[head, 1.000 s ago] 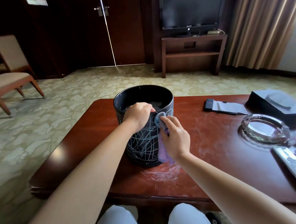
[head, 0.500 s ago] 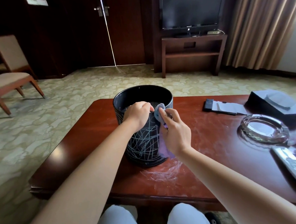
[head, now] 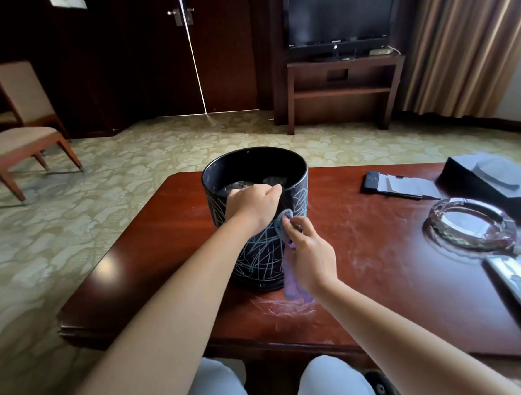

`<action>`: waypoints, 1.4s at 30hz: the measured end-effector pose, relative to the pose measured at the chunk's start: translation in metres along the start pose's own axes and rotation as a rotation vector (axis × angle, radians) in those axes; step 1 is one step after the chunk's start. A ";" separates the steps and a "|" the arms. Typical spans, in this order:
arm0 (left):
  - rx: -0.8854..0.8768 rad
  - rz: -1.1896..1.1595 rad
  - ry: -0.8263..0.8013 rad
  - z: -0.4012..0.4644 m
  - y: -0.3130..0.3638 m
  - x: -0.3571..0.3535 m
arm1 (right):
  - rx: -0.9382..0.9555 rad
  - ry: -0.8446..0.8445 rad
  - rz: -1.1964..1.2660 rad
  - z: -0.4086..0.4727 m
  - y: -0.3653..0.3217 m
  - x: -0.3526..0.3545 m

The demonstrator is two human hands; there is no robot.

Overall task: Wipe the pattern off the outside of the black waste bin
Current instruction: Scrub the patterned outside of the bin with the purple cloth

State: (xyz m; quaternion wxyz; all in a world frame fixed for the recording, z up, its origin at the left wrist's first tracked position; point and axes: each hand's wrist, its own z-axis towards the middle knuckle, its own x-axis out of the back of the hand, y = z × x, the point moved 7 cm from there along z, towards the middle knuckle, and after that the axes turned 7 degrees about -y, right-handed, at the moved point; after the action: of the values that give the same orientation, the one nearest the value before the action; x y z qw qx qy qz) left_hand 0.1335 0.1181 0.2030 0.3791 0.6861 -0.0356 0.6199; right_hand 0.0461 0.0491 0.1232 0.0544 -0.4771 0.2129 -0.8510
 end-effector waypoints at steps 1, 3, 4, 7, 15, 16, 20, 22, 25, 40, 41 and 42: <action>0.006 0.010 0.000 0.000 0.000 0.000 | -0.020 -0.033 -0.002 -0.004 0.003 -0.006; 0.019 0.022 -0.007 0.002 0.000 0.000 | -0.032 -0.022 0.027 -0.007 0.006 -0.004; 0.021 0.031 -0.016 0.002 0.000 0.000 | -0.020 0.009 0.049 -0.006 0.005 -0.001; -0.002 0.051 -0.039 0.001 0.003 0.001 | -0.003 0.008 0.039 -0.005 0.007 -0.002; 0.001 0.033 -0.075 -0.003 0.004 0.003 | -0.026 0.006 0.056 -0.018 0.017 -0.013; -0.006 0.039 -0.068 -0.003 0.004 0.003 | -0.020 0.036 0.058 -0.016 0.018 -0.011; -0.029 0.061 -0.040 -0.005 0.005 0.002 | -0.063 -0.108 0.000 -0.020 0.020 -0.030; -0.044 0.076 -0.019 -0.003 0.004 0.001 | -0.128 -0.255 0.065 -0.029 0.028 -0.047; -0.053 0.091 0.026 0.000 0.002 -0.001 | -0.199 -0.343 0.205 -0.037 0.035 -0.056; -0.088 0.081 0.156 0.004 -0.002 0.000 | -0.207 -0.424 -0.048 -0.049 0.049 -0.077; -0.092 0.082 0.164 0.004 -0.002 0.000 | -0.209 -0.399 -0.045 -0.049 0.048 -0.076; -0.096 0.082 0.169 0.005 -0.002 0.000 | -0.210 -0.396 -0.044 -0.050 0.047 -0.076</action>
State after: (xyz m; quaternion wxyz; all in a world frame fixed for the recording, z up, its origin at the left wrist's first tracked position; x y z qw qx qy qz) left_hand 0.1381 0.1167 0.2021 0.3876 0.6103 -0.0611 0.6882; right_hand 0.0406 0.0443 0.0210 0.0266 -0.6426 0.2747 -0.7147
